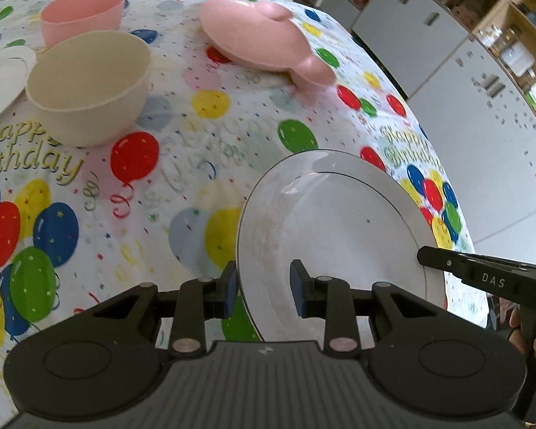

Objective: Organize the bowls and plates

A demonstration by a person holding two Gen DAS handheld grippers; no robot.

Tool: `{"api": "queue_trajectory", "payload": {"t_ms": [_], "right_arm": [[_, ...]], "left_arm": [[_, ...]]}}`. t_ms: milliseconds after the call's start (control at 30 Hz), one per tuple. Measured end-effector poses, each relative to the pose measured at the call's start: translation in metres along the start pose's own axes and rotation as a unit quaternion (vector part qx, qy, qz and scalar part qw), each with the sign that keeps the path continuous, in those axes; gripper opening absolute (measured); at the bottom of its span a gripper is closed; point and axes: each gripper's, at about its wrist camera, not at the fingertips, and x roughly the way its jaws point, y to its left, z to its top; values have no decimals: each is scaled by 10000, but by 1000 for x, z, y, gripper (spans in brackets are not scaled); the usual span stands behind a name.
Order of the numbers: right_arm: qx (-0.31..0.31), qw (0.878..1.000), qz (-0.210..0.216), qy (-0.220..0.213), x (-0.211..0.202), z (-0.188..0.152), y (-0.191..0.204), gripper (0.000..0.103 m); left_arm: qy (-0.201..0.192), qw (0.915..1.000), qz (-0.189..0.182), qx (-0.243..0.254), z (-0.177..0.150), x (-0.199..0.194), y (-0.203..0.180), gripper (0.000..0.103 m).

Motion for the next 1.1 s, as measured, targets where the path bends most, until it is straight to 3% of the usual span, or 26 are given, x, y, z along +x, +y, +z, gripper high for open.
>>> {"api": "queue_trajectory", "payload": {"t_ms": [400,600,900,1100], "right_arm": [[167,9995,-234,-94,-2,-20,-5,8],[98,9992,-374,-132,-4,-20,-1,13],[175,9971,-555,-496,-26,-18,3,20],[-125,9960,-428,-779,-45,-21,32,23]], "left_arm": [[91,9998,5,204,-12,7,-6,29],[10,9990,235,382,-11,6,-9,29],[-81,9986,302,422,-14,-11,-3,29],[-347,9976,311,515,-19,-35,0,29]]}}
